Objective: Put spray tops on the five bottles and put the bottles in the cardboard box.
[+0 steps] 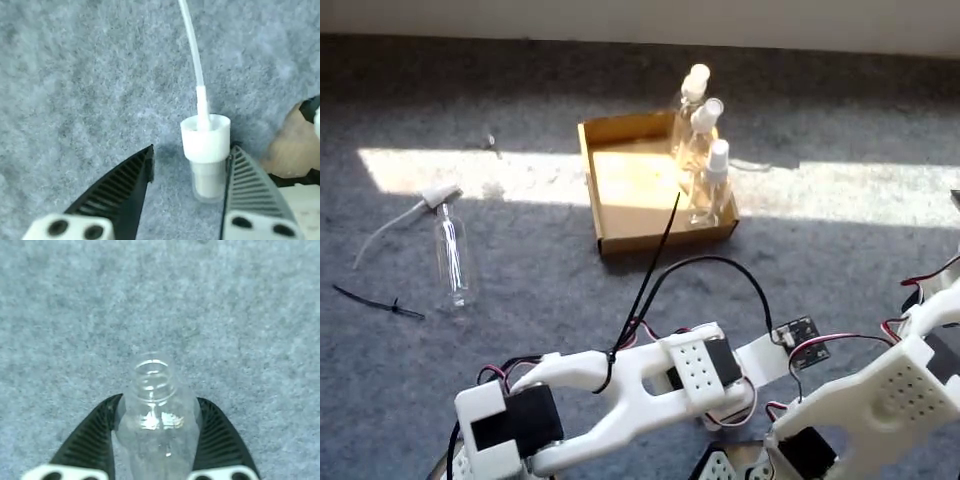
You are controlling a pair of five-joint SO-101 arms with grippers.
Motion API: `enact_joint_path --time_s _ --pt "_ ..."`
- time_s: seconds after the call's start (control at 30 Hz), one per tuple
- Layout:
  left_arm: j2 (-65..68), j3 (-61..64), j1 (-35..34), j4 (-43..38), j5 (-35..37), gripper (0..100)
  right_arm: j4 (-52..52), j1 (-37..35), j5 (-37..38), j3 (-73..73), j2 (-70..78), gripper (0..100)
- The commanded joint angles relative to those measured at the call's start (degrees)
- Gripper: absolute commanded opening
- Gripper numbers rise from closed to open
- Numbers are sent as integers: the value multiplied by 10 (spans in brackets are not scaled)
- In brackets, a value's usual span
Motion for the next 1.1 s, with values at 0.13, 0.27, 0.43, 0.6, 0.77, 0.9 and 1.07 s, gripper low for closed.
enact_joint_path --time_s 0.13,0.27,0.43,0.6,0.77,0.9,1.07 --pt "-26 -71 -20 90 -7 91 0 -8 -2 -2 -36 4" --pt "-97 -116 -84 187 -69 53 0 -29 11 -7 -39 4" --pt "-213 -208 -177 352 -159 45 42 -90 15 -7 -72 4" --pt "-300 -322 -278 478 -253 3 60 -215 14 -4 -151 4" --pt "-353 -327 -450 488 -338 4 60 -342 19 -2 -250 4" --pt "-378 -311 -552 488 -448 4 51 -420 26 57 -334 4" --pt "-420 -301 -607 488 -520 4 -80 -517 78 279 -484 4"
